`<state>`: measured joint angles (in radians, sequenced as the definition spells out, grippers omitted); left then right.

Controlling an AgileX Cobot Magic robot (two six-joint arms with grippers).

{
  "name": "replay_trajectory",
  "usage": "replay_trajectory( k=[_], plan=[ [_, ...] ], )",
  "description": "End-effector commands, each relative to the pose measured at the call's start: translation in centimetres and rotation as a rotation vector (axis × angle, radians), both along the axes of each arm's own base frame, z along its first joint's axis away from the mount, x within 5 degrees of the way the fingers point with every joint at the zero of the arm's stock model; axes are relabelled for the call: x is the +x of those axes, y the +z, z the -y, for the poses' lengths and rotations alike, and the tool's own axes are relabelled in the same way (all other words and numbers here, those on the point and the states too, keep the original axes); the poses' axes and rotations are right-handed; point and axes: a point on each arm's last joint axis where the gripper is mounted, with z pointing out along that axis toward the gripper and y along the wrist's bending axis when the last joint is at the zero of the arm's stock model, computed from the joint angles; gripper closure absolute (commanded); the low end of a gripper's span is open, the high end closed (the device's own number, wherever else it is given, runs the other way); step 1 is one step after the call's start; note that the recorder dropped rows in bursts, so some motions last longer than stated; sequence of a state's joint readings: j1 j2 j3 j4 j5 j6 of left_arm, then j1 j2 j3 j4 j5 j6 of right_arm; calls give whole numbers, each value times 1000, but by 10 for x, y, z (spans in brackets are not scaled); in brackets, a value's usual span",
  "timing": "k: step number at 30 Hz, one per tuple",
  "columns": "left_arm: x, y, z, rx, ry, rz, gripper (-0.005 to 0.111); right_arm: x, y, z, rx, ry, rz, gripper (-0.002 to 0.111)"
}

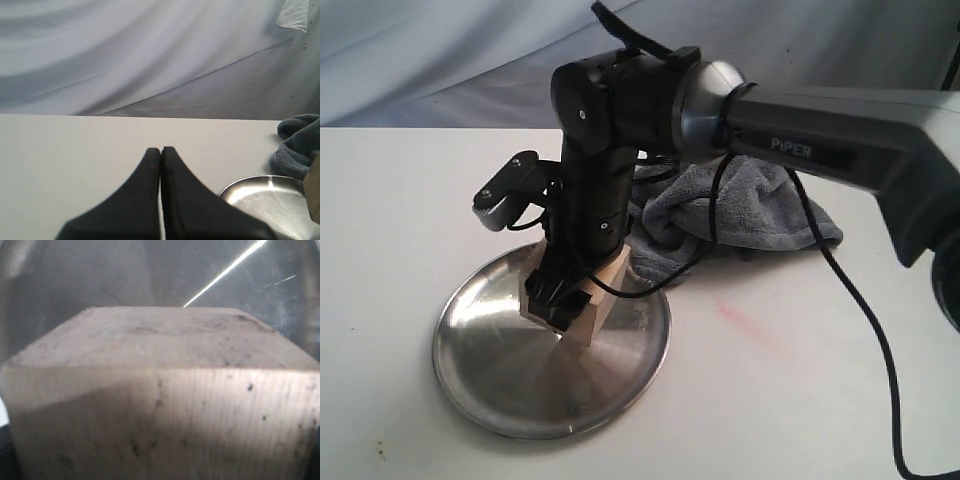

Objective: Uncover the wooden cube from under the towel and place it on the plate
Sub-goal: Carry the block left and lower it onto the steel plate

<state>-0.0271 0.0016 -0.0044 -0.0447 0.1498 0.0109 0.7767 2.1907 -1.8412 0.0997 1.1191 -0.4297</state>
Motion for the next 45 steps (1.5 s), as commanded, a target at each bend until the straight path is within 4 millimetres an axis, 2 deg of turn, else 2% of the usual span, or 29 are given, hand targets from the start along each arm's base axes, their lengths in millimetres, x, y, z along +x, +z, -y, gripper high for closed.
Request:
replay_trajectory(
  k=[1, 5, 10, 11, 13, 14, 17, 19, 23, 29, 35, 39, 45],
  plan=[
    [0, -1, 0, -2, -1, -1, 105, 2, -9, -2, -22, 21, -3, 108],
    [0, -1, 0, -2, -1, -1, 105, 4, -21, -3, -33, 21, -10, 108],
    [0, -1, 0, -2, -1, -1, 105, 6, -22, -5, -18, 19, 5, 106],
    [0, -1, 0, -2, -1, -1, 105, 6, -23, -5, -22, 19, 2, 102],
    [0, -1, 0, -2, -1, -1, 105, 5, -28, -4, -41, 19, -19, 85],
    [0, -1, 0, -2, -1, -1, 105, 5, -32, -4, -51, 9, -33, 72],
    [0, -1, 0, -2, -1, -1, 105, 5, -38, -4, -60, -39, -52, 47],
    [0, -1, 0, -2, -1, -1, 105, 4, -36, -3, -70, -61, -61, 44],
    [0, -1, 0, -2, -1, -1, 105, 4, -37, 0, -106, -42, -55, 43],
    [0, -1, 0, -2, -1, -1, 105, 1, -37, -3, -110, -30, -55, 17],
    [0, -1, 0, 0, -1, 0, 105, -8, -35, -13, -144, 20, 15, 10],
    [0, -1, 0, 0, -1, 0, 105, -16, -20, -18, -160, 57, 80, 10],
    [0, -1, 0, -2, 0, -1, 105, -29, 33, -18, -75, 74, 169, 10]
  ],
)
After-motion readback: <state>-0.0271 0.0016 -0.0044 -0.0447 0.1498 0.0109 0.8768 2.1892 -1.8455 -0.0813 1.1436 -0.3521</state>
